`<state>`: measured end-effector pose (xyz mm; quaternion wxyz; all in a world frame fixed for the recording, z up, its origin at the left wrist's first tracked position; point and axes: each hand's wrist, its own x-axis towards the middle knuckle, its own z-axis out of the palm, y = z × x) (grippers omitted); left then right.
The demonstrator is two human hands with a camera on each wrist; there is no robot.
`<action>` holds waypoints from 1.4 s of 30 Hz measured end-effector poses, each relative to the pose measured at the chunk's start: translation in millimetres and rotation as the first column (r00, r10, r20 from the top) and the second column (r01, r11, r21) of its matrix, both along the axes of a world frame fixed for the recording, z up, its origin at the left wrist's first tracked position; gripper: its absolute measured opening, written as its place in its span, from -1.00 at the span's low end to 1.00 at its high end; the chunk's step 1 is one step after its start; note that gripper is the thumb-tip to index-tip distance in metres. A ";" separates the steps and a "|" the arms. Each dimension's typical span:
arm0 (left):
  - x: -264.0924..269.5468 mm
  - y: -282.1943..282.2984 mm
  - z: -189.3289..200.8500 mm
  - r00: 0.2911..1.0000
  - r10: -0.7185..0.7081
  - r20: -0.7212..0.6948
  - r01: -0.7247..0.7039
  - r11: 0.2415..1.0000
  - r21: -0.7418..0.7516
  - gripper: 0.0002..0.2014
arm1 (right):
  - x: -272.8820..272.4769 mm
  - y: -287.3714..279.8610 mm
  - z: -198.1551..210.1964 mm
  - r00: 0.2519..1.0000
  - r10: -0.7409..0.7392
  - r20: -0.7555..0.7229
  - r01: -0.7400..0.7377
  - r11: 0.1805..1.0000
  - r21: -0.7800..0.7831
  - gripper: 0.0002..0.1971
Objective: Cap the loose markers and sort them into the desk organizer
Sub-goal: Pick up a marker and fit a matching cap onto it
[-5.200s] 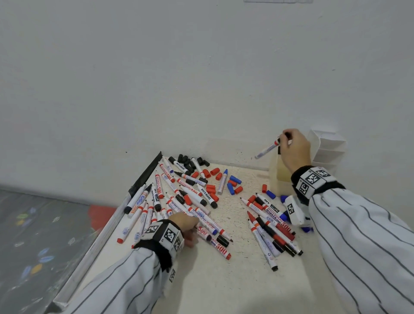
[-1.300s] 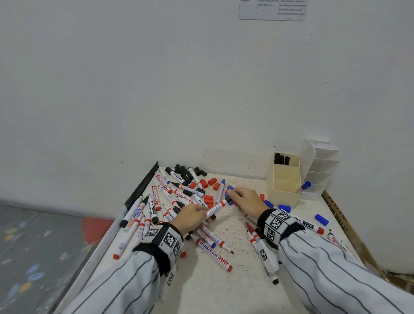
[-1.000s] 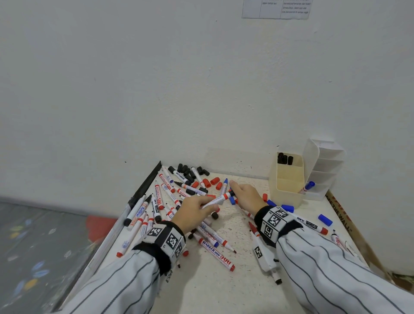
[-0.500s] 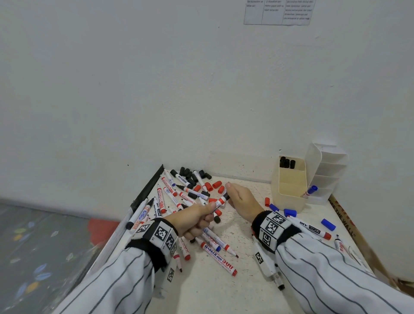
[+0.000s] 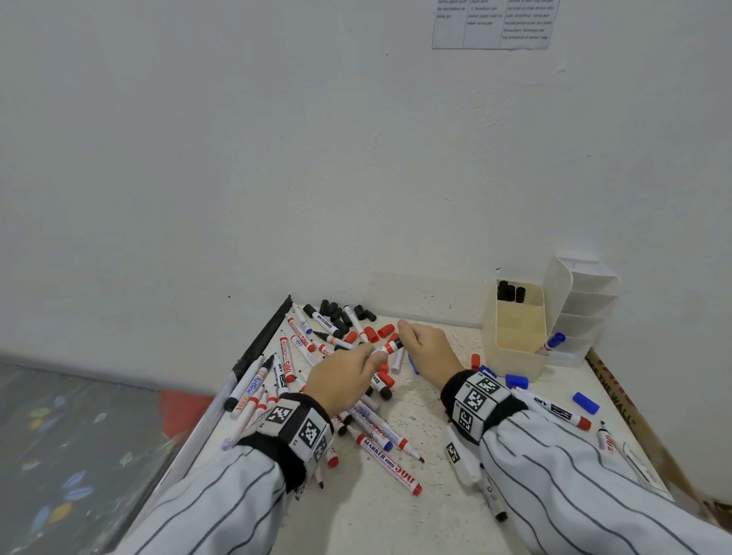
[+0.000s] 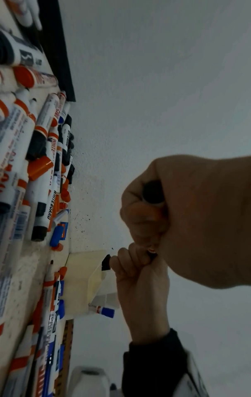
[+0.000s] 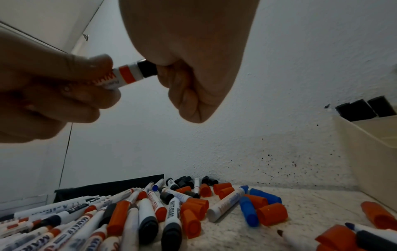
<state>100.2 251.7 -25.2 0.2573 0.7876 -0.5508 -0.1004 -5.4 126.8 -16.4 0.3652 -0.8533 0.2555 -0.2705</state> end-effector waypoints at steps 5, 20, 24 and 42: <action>-6.2 2.6 10.7 0.961 -0.081 -0.263 0.098 0.994 0.052 -0.55 | -1.8 3.8 -5.7 0.999 0.044 0.031 -0.045 0.998 0.036 -0.53; 34.4 4.7 -17.2 0.904 0.264 -0.336 -0.201 0.957 0.211 -0.59 | 1.2 -15.4 -18.7 0.992 0.042 -0.120 -0.044 0.999 -0.015 -0.65; 41.5 13.4 -35.0 0.906 0.421 -0.043 -0.363 0.825 0.432 -0.85 | -2.9 -26.9 -20.1 0.995 -0.094 -0.040 0.093 0.995 -0.022 -0.66; 32.9 -3.9 -36.0 0.898 0.418 0.135 -0.414 0.701 0.581 -0.65 | -112.8 -128.0 21.8 0.836 -0.529 0.146 0.503 0.845 0.182 -0.79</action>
